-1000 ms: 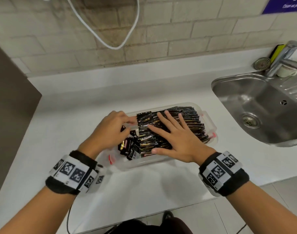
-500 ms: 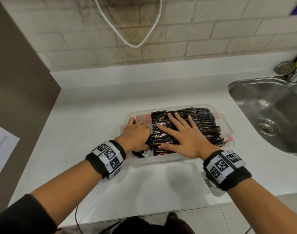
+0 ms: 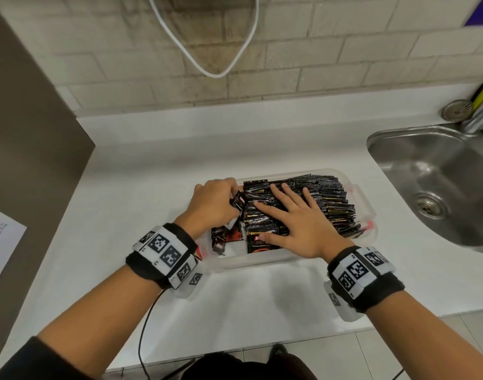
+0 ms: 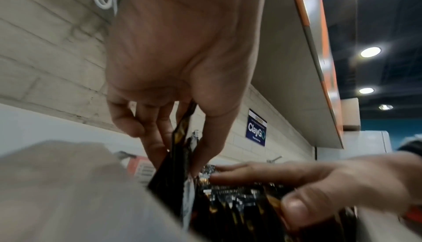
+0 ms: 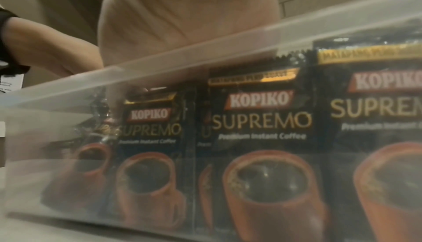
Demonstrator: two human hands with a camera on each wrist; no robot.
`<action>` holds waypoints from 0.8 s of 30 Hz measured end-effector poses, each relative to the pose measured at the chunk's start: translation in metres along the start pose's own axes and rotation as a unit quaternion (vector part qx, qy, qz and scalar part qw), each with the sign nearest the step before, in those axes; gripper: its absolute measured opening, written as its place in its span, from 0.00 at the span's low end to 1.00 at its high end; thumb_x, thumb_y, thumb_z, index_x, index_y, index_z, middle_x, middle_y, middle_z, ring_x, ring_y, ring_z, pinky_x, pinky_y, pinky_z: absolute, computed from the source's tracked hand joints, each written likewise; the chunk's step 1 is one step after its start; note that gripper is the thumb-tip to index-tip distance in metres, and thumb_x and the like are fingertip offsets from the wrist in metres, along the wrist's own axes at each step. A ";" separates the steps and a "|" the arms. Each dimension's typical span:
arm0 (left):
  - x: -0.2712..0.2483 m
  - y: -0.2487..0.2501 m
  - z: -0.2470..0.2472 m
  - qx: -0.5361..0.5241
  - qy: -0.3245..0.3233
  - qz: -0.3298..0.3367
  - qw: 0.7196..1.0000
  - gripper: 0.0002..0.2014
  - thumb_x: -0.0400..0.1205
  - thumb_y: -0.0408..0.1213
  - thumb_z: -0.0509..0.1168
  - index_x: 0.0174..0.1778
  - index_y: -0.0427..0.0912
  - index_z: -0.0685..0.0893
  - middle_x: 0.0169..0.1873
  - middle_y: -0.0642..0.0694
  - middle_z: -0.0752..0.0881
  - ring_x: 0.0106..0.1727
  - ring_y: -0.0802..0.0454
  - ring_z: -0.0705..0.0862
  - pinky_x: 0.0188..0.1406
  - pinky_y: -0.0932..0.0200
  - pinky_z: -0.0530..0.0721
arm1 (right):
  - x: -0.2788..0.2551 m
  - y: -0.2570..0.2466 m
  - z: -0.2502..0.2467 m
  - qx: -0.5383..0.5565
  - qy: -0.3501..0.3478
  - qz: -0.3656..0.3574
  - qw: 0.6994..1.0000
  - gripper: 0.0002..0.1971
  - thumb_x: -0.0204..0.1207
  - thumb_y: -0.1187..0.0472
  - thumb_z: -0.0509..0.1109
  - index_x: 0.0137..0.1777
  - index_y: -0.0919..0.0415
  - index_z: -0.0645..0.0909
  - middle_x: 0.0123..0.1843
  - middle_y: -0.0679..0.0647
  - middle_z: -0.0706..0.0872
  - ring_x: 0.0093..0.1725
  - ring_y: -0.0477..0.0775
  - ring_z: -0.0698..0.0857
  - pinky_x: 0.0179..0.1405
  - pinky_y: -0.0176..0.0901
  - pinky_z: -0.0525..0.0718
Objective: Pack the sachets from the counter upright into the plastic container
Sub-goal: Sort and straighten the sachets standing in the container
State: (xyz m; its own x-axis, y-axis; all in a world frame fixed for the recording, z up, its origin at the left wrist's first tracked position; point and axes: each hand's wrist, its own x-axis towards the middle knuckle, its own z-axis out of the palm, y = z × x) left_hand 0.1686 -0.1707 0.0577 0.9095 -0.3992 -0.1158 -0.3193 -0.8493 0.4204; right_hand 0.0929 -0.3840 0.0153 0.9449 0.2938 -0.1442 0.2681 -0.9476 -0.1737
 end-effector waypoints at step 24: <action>0.009 -0.004 -0.038 -0.381 0.062 -0.001 0.922 0.15 0.78 0.28 0.74 0.52 0.53 0.83 0.45 0.54 0.93 0.48 0.54 0.91 0.46 0.53 0.90 | -0.003 -0.009 -0.019 0.084 0.071 -0.021 0.994 0.54 0.71 0.17 0.47 0.89 0.52 0.52 0.91 0.46 0.51 0.88 0.45 0.34 0.85 0.68 0.33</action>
State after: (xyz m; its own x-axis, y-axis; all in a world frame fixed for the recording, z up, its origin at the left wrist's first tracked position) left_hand 0.1882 -0.1579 0.0891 0.9484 -0.3155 -0.0324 -0.0815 -0.3410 0.9365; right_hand 0.0910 -0.3791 0.0359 0.9539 0.3000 0.0042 0.2836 -0.8973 -0.3383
